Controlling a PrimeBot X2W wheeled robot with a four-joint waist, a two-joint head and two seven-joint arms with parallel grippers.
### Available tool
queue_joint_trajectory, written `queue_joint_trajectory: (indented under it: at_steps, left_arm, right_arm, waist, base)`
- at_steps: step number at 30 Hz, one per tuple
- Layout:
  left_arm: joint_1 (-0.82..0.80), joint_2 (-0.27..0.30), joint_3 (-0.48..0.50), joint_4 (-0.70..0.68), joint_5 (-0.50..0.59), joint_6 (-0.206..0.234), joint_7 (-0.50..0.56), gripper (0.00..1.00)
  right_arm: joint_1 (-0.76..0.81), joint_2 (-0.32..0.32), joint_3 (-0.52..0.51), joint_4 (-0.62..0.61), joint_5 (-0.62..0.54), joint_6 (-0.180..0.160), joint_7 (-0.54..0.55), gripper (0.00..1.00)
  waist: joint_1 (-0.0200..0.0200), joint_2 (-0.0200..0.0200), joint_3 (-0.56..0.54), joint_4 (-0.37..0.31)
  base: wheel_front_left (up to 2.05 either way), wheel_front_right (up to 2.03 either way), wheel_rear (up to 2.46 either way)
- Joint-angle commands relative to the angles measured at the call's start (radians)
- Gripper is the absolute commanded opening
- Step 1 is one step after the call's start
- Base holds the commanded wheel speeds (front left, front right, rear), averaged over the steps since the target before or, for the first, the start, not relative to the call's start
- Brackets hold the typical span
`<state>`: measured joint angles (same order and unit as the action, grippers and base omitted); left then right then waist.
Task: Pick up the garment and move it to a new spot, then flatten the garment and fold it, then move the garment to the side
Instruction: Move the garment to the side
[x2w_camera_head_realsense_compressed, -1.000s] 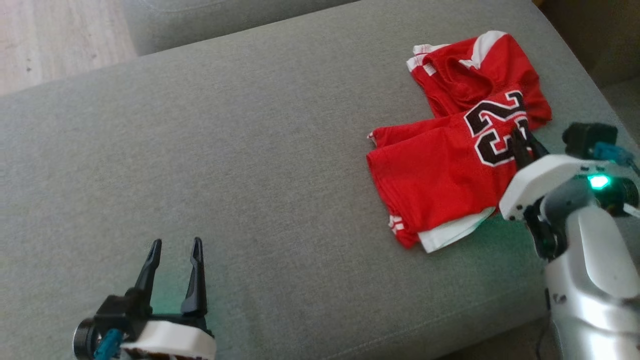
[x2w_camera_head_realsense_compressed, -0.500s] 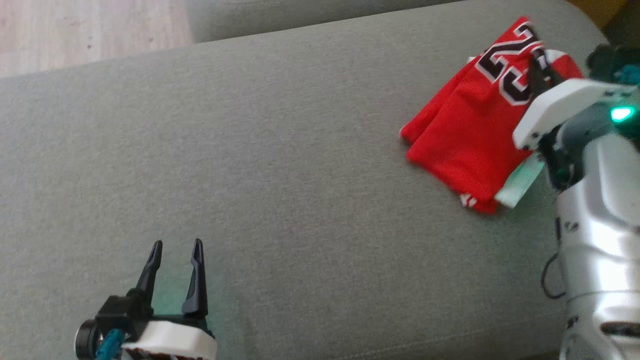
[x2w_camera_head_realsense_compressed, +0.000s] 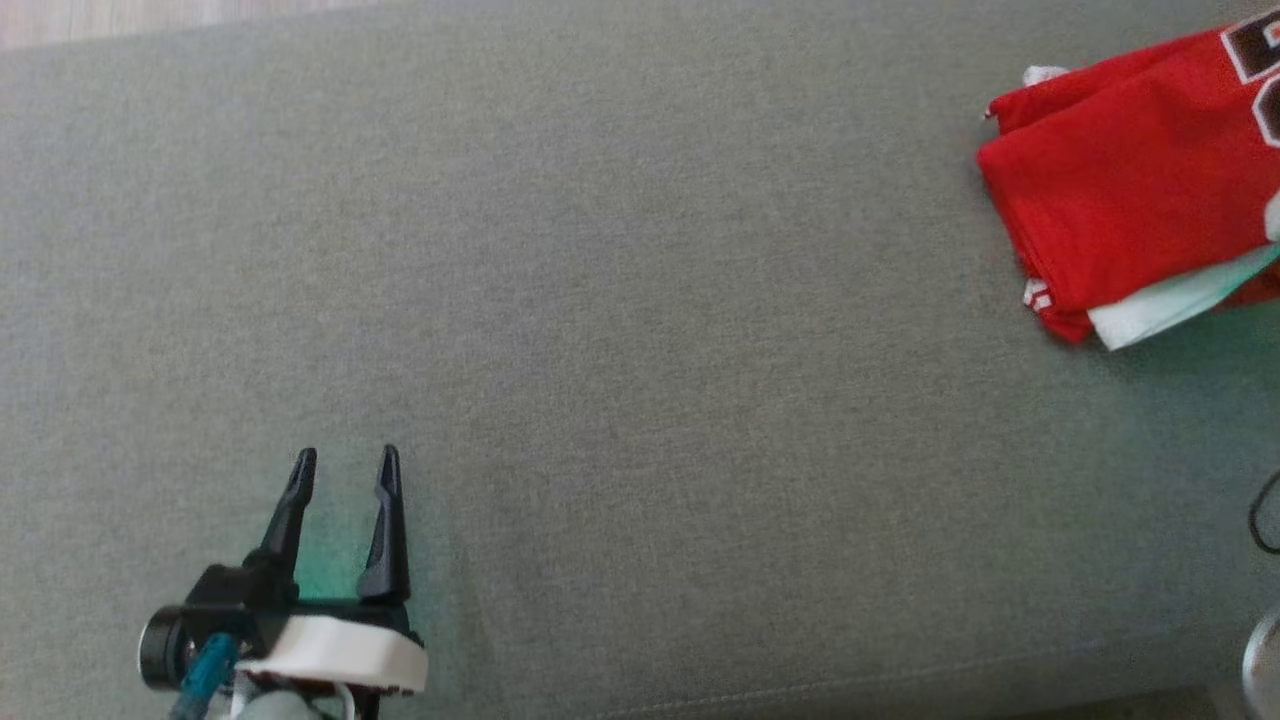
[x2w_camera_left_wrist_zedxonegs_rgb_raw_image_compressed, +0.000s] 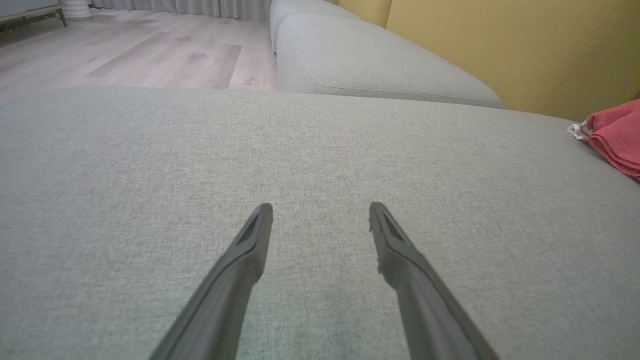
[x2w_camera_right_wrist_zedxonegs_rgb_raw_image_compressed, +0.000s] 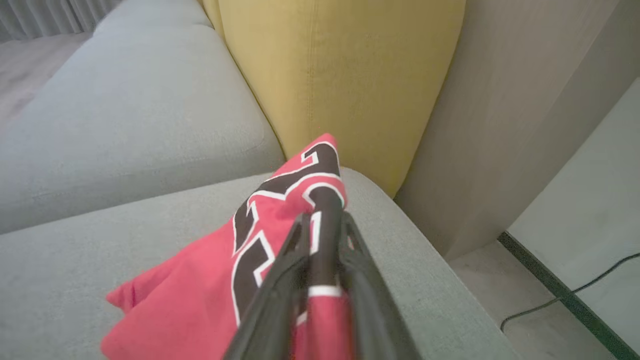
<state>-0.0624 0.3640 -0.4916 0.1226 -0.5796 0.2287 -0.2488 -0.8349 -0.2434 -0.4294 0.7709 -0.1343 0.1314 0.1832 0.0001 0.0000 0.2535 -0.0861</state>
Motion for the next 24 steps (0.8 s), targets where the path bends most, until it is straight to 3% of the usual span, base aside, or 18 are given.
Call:
queue_joint_trajectory:
  at_steps: [1, 5, 11, 17, 24]
  left_arm:
    - [-0.042, 0.022, 0.037, -0.03, 0.012, 0.002, -0.006, 1.0]
    - [-0.051, 0.018, 0.044, -0.032, 0.012, 0.007, -0.007, 1.0]
    - [-0.05, 0.01, 0.065, -0.035, 0.016, 0.015, -0.01, 1.0]
    - [-0.035, -0.011, 0.088, -0.023, 0.003, 0.017, -0.012, 1.0]
    - [0.018, -0.043, 0.104, -0.005, -0.021, 0.018, -0.012, 1.0]
  right_arm:
    - [-0.028, -0.017, 0.013, -0.03, -0.009, -0.001, -0.011, 1.0]
    - [-0.013, -0.009, -0.057, -0.018, -0.048, -0.001, -0.039, 1.0]
    - [0.007, 0.033, -0.082, -0.016, -0.076, -0.001, -0.084, 1.0]
    - [0.031, 0.063, -0.017, -0.005, -0.047, -0.001, -0.173, 1.0]
    - [0.16, 0.146, 0.1, -0.039, -0.012, -0.001, -0.292, 1.0]
  waist:
    - [-0.0001, 0.0, 0.009, 0.006]
    - [-0.0001, 0.0, 0.016, 0.009]
    - [-0.0001, 0.0, -0.016, -0.001]
    - [-0.0001, 0.0, -0.095, 0.0]
    - [-0.0001, 0.0, -0.21, 0.03]
  base:
    - [0.0, 0.0, 0.0]
    - [0.0, 0.0, 0.0]
    - [0.0, 0.0, 0.0]
    - [0.0, 0.0, 0.0]
    - [0.0, 0.0, 0.0]
